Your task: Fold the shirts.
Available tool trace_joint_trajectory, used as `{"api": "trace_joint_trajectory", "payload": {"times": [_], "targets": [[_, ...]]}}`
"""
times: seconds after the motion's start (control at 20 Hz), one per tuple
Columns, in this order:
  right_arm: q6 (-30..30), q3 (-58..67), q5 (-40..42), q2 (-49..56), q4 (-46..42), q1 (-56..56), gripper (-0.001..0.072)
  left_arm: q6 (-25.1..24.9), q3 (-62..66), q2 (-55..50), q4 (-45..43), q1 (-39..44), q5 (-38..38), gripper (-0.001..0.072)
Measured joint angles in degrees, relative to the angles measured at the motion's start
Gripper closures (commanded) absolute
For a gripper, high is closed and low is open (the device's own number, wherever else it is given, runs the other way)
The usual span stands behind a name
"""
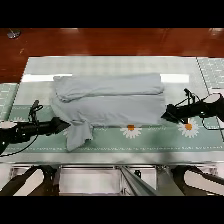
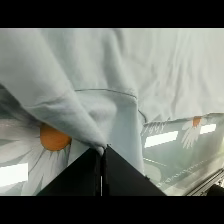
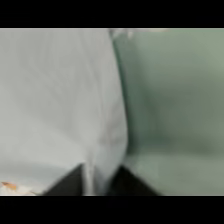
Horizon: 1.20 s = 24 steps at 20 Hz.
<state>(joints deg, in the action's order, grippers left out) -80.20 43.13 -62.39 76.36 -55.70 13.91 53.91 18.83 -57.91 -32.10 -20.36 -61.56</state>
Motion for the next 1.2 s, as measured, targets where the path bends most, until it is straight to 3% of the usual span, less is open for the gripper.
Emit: {"api": "trace_joint_trajectory", "payload": {"times": [0.25,0.45,0.95,1.0,1.05,1.1,1.2], "targets": [[0.9,9.9,-2.3,1.9,0.0,-1.0,0.0688,0.0,8.1,-0.2,-0.9,-3.0,-2.7,0.0685],[1.1,20.2,-2.9,5.4,0.5,-1.6,0.0688,1.1,19.1,-4.3,-2.4,-1.7,1.2,0.0685],[-2.4,44.9,1.0,26.0,6.8,-2.6,0.0680,12.5,52.5,-34.9,-4.2,7.0,7.8,0.0685],[-2.9,46.9,1.3,28.1,7.6,-2.6,0.0506,13.7,54.5,-37.0,-4.3,7.2,8.0,0.0524],[-3.2,48.5,1.4,30.0,8.3,-2.6,0.0155,14.8,56.2,-38.9,-4.3,7.4,8.0,-0.0002],[-3.3,49.6,1.8,31.3,9.3,-2.6,0.0086,15.7,57.4,-40.2,-4.3,7.5,8.3,-0.0001],[-2.4,51.3,1.9,33.0,10.2,-2.3,0.0086,17.1,59.5,-41.8,-4.4,6.8,7.2,0.0003]]}}
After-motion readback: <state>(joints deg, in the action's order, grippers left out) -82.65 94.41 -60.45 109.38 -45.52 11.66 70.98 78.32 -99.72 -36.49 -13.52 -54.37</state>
